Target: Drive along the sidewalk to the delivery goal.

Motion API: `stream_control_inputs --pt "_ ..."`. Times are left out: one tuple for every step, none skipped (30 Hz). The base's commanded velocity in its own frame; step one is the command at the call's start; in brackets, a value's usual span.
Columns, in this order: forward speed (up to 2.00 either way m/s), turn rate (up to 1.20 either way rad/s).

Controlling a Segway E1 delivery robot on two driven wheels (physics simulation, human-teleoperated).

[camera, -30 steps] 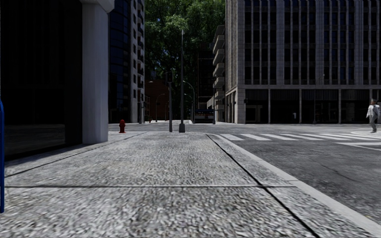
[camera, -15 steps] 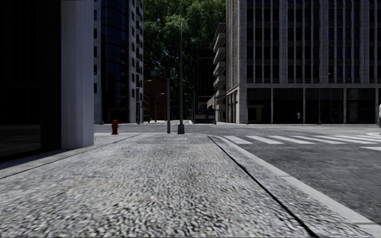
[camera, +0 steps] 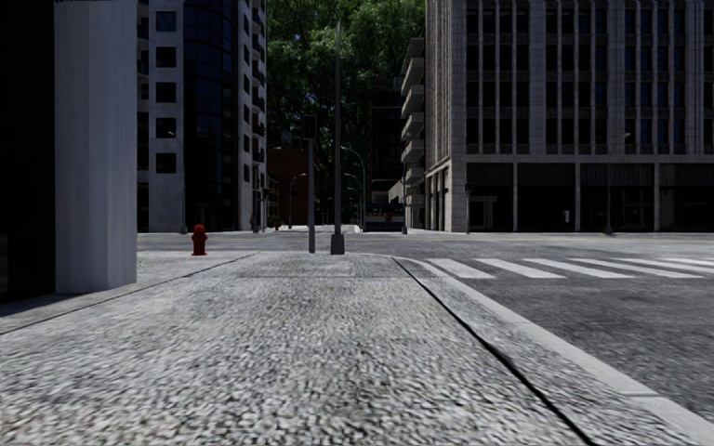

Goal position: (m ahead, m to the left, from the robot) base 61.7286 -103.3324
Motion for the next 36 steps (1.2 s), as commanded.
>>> stream_control_inputs --pt "2.0 0.0" --pt "2.0 0.0" --pt "2.0 0.0" --pt "2.0 0.0" --pt "2.0 0.0" --pt "2.0 0.0" --pt "2.0 0.0" --pt "2.0 0.0" --pt "2.0 0.0" --pt "2.0 0.0" --pt "2.0 0.0" --pt "2.0 0.0" --pt "2.0 0.0" --pt "2.0 0.0" --pt "2.0 0.0" --pt "2.0 0.0" --pt "2.0 0.0" --pt "2.0 0.0" --pt "2.0 0.0" --pt "2.0 0.0" --pt "2.0 0.0" --pt "2.0 0.0" --pt "2.0 0.0" --pt "2.0 0.0" --pt "2.0 0.0" --pt "2.0 0.0" --pt "2.0 0.0" --pt "2.0 0.0" --pt "2.0 0.0" --pt "2.0 0.0" --pt "2.0 0.0" --pt "2.0 0.0" --pt "2.0 0.0" --pt "2.0 0.0" --pt "2.0 0.0" --pt "2.0 0.0"
